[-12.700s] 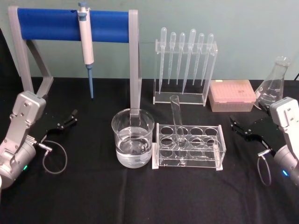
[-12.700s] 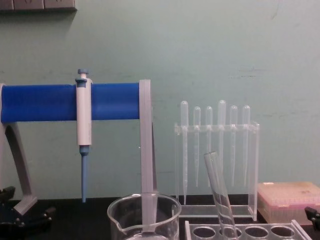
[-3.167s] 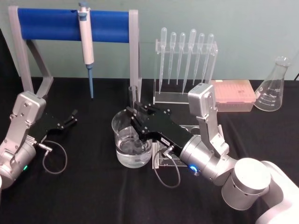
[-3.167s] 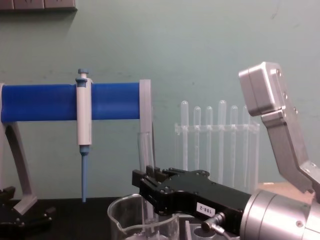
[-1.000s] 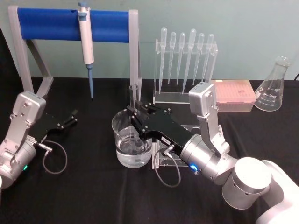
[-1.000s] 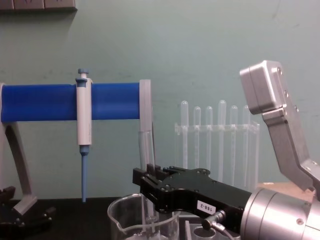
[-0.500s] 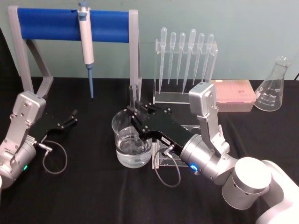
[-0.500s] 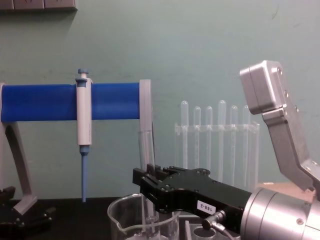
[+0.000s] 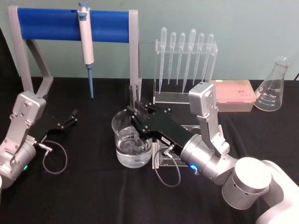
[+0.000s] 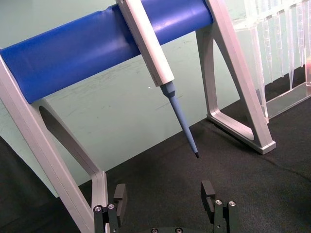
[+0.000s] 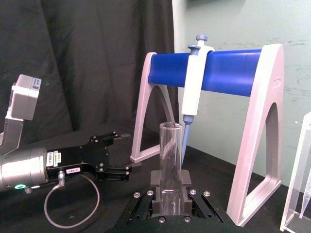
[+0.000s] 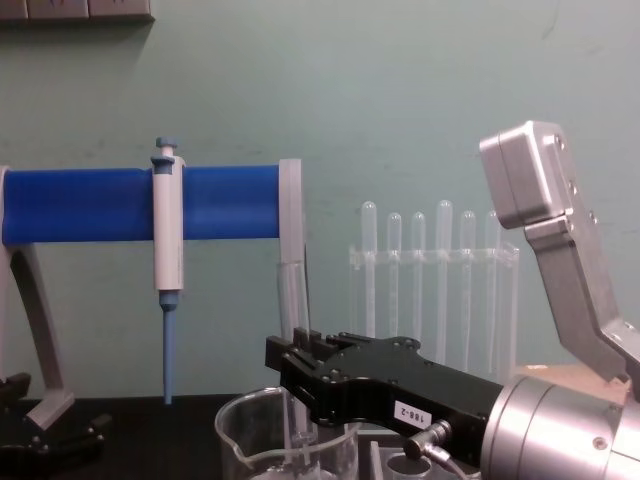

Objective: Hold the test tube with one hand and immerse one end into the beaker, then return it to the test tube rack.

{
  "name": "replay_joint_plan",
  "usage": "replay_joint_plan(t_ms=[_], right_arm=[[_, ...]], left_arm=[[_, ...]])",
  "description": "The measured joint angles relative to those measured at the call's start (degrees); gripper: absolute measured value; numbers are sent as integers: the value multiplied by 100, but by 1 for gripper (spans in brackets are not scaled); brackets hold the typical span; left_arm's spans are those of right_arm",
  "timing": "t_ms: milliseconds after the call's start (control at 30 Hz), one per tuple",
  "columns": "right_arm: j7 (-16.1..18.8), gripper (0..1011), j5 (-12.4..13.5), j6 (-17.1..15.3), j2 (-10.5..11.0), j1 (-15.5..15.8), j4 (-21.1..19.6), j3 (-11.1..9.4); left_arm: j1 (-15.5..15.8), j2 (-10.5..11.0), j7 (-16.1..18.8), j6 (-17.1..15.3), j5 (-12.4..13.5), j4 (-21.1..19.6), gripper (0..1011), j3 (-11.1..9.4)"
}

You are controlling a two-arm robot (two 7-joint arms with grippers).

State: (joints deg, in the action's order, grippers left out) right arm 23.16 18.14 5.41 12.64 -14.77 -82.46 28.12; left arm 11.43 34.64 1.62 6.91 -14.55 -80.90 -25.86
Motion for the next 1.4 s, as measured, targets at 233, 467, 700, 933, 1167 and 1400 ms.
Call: replay_joint_plan(t_ms=[233, 467, 700, 933, 1167, 1400], right_arm=[[0, 238, 0, 0, 0, 0, 0, 0], [0, 238, 0, 0, 0, 0, 0, 0], [0, 238, 0, 0, 0, 0, 0, 0], [0, 238, 0, 0, 0, 0, 0, 0], [0, 238, 0, 0, 0, 0, 0, 0], [0, 238, 0, 0, 0, 0, 0, 0]], left_arm=[[0, 0, 0, 0, 0, 0, 1000, 0], [0, 0, 0, 0, 0, 0, 1000, 0], [0, 0, 0, 0, 0, 0, 1000, 0], [0, 1, 0, 0, 0, 0, 1000, 0], [0, 0, 0, 0, 0, 0, 1000, 0], [0, 0, 0, 0, 0, 0, 1000, 0]])
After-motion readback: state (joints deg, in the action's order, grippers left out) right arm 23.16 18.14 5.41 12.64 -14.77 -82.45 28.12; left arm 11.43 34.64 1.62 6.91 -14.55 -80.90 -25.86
